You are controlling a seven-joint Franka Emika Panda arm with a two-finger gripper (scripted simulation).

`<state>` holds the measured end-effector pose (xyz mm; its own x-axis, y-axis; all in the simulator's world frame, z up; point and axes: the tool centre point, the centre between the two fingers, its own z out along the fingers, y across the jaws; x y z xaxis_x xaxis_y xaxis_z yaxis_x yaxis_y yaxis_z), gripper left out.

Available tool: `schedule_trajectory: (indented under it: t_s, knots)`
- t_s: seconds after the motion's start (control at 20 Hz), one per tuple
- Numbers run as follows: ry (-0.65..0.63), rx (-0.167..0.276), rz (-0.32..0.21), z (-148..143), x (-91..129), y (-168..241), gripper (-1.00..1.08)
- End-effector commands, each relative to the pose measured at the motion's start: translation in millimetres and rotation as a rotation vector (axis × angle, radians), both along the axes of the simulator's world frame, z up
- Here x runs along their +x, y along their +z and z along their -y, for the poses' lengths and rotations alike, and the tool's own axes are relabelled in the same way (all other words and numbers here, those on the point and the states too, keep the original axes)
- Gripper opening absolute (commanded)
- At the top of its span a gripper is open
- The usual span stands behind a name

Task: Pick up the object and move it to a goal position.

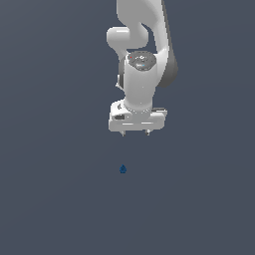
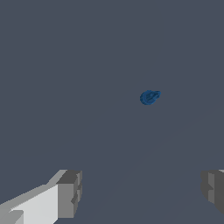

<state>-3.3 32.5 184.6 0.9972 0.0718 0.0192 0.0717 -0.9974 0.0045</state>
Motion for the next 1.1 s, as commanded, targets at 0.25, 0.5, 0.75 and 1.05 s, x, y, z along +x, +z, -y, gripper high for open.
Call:
schedule_trajectory:
  t_s: [0.25, 0.5, 0.75, 1.05]
  knots:
    - [0.014, 0.001, -0.001, -9, -1, 2, 1.00]
    - [0.032, 0.004, -0.002, -25, -3, 7, 1.00]
    - [0.033, 0.004, -0.002, -24, -3, 7, 1.00]
    - [0.066, 0.002, -0.004, -19, 7, -1, 1.00]
